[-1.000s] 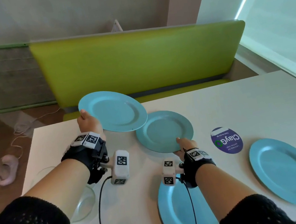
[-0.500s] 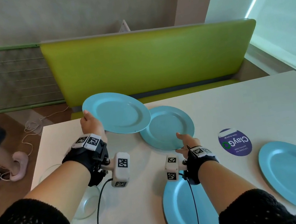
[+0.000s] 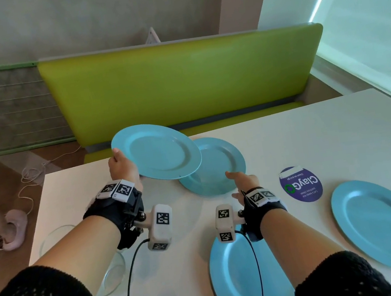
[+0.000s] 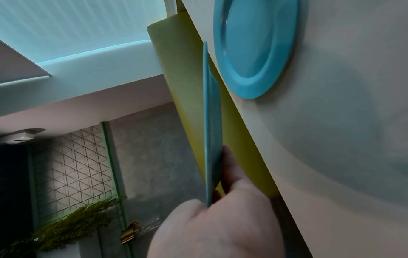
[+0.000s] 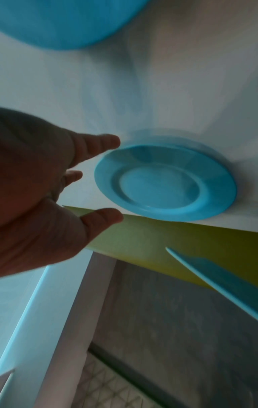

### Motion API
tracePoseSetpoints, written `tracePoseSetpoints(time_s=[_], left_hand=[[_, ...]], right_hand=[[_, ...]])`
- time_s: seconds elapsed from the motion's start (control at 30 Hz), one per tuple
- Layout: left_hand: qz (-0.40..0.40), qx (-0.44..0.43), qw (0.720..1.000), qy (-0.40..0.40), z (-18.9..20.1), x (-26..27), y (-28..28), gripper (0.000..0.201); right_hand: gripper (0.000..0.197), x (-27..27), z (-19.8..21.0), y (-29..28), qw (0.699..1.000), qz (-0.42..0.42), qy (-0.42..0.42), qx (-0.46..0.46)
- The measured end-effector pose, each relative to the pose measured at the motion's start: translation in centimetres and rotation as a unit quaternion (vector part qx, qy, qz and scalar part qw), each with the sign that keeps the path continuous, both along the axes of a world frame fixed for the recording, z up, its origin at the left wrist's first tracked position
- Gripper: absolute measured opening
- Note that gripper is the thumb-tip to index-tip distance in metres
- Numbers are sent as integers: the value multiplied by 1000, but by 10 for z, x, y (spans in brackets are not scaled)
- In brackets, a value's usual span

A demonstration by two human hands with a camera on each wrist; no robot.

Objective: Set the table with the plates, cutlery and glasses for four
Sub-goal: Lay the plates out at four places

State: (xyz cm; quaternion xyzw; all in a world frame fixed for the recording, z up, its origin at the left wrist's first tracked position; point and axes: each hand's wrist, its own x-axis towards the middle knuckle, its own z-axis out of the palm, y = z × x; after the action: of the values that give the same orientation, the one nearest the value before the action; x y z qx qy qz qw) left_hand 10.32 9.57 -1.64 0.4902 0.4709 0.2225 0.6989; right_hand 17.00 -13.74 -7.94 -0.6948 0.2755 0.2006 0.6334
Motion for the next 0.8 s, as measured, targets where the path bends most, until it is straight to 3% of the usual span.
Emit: tracePoseSetpoints(time_s=[0.1, 0.33, 0.5, 0.7, 0.8], left_hand=[[-11, 4, 1000, 5, 2, 6, -14, 50], [-75, 10, 997, 20, 2, 29, -50, 53], [-126, -10, 992, 16, -4, 48, -80, 51], [-201, -99, 975, -10, -6, 69, -123, 49], [-236, -129, 963, -12, -6, 79, -139, 51]], right_hand=[[55, 4, 9, 0, 999, -3, -13, 31], [20, 8, 39, -10, 994, 26, -19, 104], [16, 13, 54, -33, 987, 31, -26, 155], [12, 34, 52, -80, 987, -32, -29, 154], [27, 49, 46, -111, 987, -76, -47, 133]])
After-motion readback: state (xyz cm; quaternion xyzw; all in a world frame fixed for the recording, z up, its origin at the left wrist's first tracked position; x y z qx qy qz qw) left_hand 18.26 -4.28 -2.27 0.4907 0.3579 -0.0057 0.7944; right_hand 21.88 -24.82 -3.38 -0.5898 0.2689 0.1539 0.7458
